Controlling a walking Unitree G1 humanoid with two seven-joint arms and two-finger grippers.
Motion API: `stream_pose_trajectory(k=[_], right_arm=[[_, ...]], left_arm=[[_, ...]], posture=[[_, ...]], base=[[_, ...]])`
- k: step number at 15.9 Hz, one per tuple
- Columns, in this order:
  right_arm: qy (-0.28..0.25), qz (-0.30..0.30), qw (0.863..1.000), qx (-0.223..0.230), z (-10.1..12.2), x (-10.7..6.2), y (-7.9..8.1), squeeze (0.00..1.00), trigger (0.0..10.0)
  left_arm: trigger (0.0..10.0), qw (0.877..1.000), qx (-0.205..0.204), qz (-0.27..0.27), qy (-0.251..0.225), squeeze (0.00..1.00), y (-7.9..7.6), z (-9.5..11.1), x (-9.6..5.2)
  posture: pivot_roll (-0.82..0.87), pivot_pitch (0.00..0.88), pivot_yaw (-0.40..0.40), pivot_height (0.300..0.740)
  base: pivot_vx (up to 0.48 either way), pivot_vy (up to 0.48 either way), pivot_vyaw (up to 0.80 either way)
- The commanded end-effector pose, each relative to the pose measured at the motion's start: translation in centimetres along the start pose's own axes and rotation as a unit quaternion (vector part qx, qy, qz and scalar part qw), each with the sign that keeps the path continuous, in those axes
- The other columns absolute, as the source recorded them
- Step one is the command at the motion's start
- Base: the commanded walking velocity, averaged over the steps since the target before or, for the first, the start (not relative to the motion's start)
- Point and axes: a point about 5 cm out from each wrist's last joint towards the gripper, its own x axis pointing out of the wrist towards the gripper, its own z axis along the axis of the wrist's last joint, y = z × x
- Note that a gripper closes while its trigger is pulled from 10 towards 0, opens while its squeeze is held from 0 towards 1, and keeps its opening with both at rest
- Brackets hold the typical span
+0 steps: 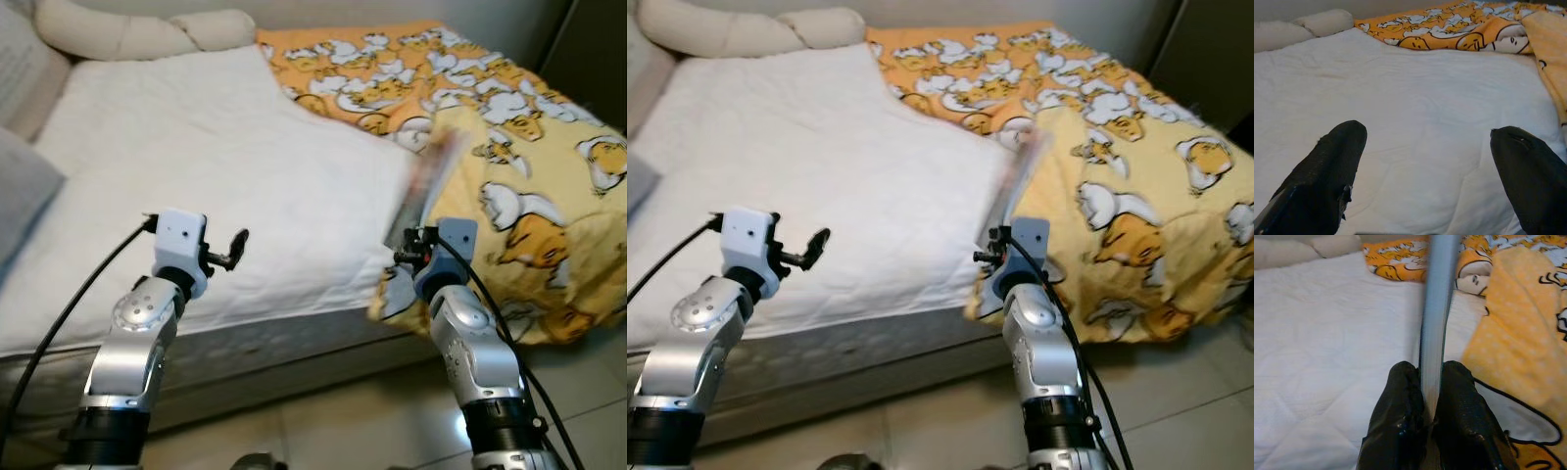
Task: Clean up the room
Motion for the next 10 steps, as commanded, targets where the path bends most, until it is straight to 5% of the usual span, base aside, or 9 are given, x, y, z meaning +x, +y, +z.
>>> stream_pose_trajectory(k=[1, 10], right_arm=[[-0.031, -0.005, 0.999, -0.006, 1.41, 0.20, -0.54, 0.00, 10.0], [-0.036, 0.009, 0.999, -0.007, 2.02, 1.00, 0.11, 0.00, 10.0]], left_arm=[[10.0, 1.000, 0.000, -0.009, -0.005, 0.00, -0.73, 0.30, 0.47], [10.0, 1.000, 0.007, -0.005, -0.014, 0.00, -0.39, 1.09, 1.47]], posture=[[0.09, 0.000, 0.008, 0.740], [0.10, 0.000, 0.005, 0.740]], base=[[0.000, 0.428, 0.00], [0.000, 0.430, 0.00]])
